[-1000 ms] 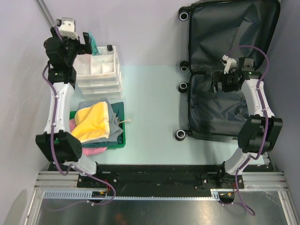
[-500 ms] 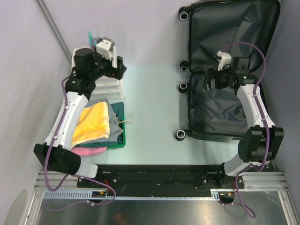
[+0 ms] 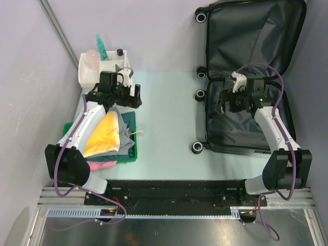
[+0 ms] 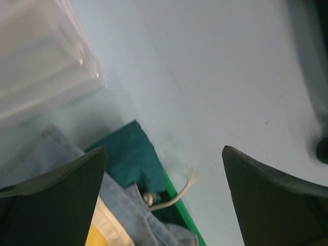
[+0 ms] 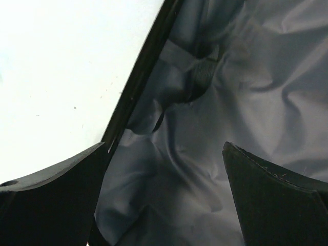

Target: Open, take out, and arrange the luggage

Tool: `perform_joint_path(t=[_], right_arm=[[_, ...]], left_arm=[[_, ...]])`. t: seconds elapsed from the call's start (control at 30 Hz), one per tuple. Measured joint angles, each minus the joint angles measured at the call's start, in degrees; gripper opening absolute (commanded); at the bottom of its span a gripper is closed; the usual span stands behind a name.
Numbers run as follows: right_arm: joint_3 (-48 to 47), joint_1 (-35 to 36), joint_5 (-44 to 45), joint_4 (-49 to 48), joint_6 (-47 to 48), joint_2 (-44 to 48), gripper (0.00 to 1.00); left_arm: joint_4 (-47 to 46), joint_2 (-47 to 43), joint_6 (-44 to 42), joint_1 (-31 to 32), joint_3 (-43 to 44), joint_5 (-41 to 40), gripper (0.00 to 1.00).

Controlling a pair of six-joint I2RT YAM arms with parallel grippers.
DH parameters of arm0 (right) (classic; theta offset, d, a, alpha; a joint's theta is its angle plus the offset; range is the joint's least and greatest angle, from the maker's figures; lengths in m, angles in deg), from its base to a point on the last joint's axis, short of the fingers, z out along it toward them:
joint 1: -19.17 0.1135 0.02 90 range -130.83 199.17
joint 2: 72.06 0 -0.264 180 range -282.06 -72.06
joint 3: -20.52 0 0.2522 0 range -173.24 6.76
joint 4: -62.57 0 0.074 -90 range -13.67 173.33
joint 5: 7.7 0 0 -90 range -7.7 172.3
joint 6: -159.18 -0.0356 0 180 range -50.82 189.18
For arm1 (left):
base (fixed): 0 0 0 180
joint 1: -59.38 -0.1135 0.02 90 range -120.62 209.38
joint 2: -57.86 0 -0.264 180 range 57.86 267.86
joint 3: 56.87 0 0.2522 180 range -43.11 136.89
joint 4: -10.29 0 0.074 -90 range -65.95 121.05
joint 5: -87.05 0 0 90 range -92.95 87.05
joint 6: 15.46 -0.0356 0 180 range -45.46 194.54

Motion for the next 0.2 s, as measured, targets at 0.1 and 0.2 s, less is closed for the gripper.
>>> perform_joint_path(t=[0.1,0.2], right_arm=[[2.62,0.0,0.57,0.15,-0.13,1.31,1.0],[3.96,0.0,1.01,0.09,-0.13,3.06,1.0]], left_arm=[[0.94,0.0,0.35,0.0,-2.1,-1.62,1.0],[1.42,-0.04,0.28,0.0,-2.21,-2.4,1.0]])
